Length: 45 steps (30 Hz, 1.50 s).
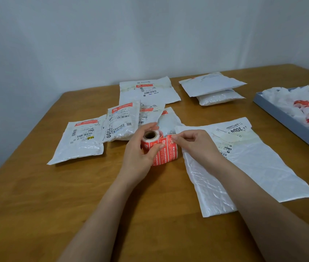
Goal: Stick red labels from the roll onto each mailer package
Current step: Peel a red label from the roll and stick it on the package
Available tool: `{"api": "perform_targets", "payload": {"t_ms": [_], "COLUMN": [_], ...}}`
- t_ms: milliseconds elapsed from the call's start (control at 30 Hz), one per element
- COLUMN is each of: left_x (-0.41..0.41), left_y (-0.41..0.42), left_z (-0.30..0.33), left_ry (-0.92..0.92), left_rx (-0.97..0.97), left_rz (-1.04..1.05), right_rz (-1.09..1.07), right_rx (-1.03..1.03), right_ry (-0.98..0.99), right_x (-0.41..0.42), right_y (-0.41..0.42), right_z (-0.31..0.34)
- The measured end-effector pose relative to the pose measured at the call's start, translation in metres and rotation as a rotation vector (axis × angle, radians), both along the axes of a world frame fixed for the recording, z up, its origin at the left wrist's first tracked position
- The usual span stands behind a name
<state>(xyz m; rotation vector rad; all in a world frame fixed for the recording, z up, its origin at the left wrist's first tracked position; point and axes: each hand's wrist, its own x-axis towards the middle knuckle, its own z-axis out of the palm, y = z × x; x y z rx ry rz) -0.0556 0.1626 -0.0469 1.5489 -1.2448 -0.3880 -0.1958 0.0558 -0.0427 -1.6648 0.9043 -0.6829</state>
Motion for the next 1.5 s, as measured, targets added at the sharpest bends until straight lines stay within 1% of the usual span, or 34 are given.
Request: {"api": "perform_targets", "payload": {"t_ms": [167,300,500,733,900,1033,1167,1300,1433,1500], "left_x": [0.006,0.006,0.006,0.005,0.004,0.007,0.009,0.012,0.013,0.012], "left_y": [-0.002,0.0,0.003,0.003,0.003,0.003,0.003,0.002,0.001,0.001], "left_z": [-0.007,-0.008,-0.004,-0.001,-0.001,-0.002,-0.006,-0.009,-0.01,-0.01], "left_ry": [0.002,0.108,0.169,0.162,0.172,0.202,0.169,0.137,0.138,0.152], "left_rx": [-0.001,0.046,0.041,0.043,0.026,0.007,0.038,0.054,0.036,0.043], "left_rz": [0.026,-0.045,-0.076,-0.102,-0.109,-0.099,-0.11,-0.121,-0.108,-0.1], "right_rz": [0.056,0.084,0.049,0.009,0.0,0.017,0.062,0.055,0.102,0.118], "right_rx": [-0.105,-0.12,-0.141,-0.136,-0.103,-0.137,-0.167,-0.24,-0.228,-0.262], "right_ry": [0.071,0.102,0.121,0.161,0.136,0.131,0.149,0.202,0.155,0.174], "right_x": [-0.008,-0.009,-0.005,0.0,-0.003,-0.008,-0.013,-0.011,-0.01,-0.009], "right_y": [-0.003,-0.003,-0.001,-0.004,-0.005,-0.005,-0.006,-0.006,-0.005,-0.004], "right_z": [0.002,-0.001,-0.002,-0.004,-0.004,-0.002,-0.002,-0.005,-0.005,-0.006]}}
